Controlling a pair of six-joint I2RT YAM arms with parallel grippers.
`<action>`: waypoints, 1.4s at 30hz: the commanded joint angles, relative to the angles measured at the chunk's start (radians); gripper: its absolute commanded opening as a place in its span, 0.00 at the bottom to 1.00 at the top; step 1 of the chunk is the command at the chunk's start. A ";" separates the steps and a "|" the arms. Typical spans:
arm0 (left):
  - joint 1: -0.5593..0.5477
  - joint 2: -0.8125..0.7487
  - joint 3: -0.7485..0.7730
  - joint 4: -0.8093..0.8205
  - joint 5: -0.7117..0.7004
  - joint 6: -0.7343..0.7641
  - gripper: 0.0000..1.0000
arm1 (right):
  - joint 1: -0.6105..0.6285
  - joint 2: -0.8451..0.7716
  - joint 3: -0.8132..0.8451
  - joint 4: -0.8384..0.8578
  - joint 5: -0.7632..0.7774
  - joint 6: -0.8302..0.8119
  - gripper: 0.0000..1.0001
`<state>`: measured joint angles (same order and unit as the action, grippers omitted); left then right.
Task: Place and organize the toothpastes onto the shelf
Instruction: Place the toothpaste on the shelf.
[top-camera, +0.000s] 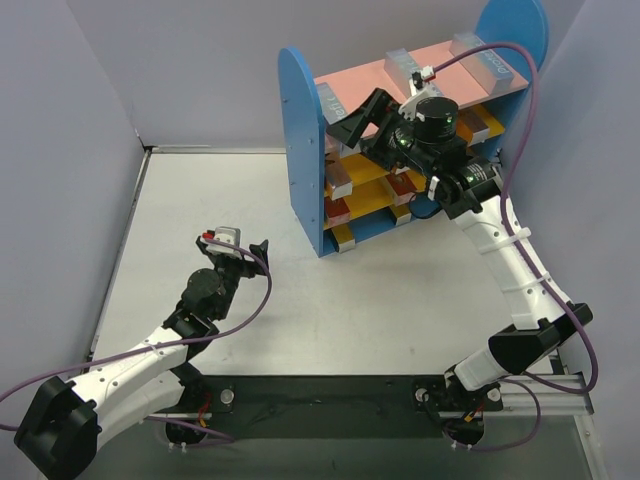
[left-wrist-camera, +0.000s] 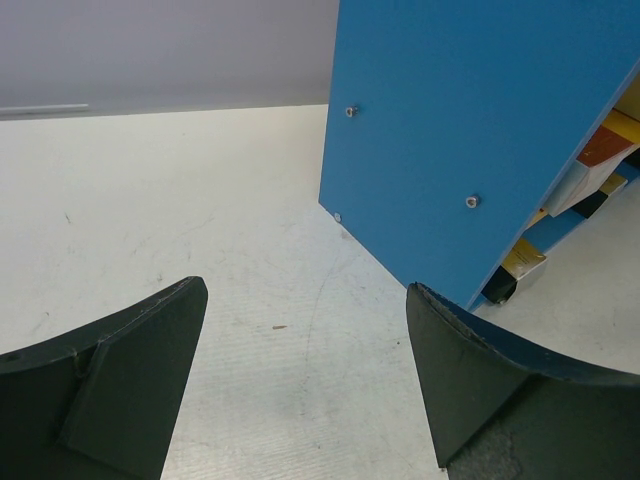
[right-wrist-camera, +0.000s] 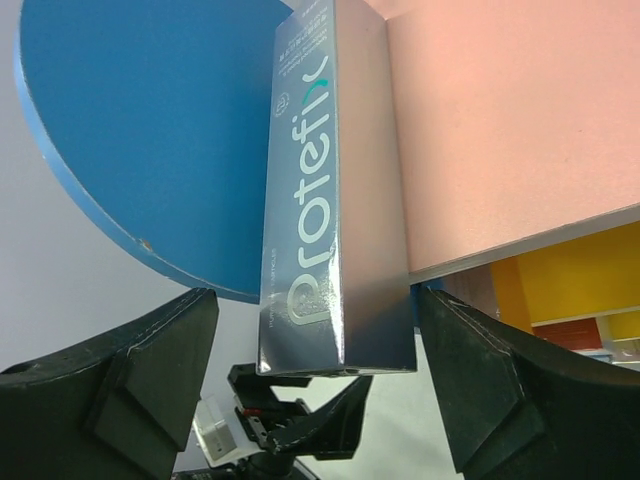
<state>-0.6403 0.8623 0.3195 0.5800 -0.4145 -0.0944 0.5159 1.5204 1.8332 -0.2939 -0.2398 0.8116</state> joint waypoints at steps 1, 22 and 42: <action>0.004 -0.013 0.032 0.041 0.006 -0.010 0.92 | 0.004 -0.023 0.035 0.018 0.039 -0.098 0.84; 0.004 -0.011 0.030 0.040 -0.001 -0.013 0.92 | 0.065 -0.100 -0.058 0.110 0.100 -0.465 0.81; 0.004 -0.023 0.032 0.027 -0.014 -0.010 0.92 | 0.122 -0.037 -0.068 0.171 0.174 -0.677 0.38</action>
<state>-0.6403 0.8528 0.3195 0.5793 -0.4156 -0.0975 0.6308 1.4712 1.7626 -0.1825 -0.0910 0.1814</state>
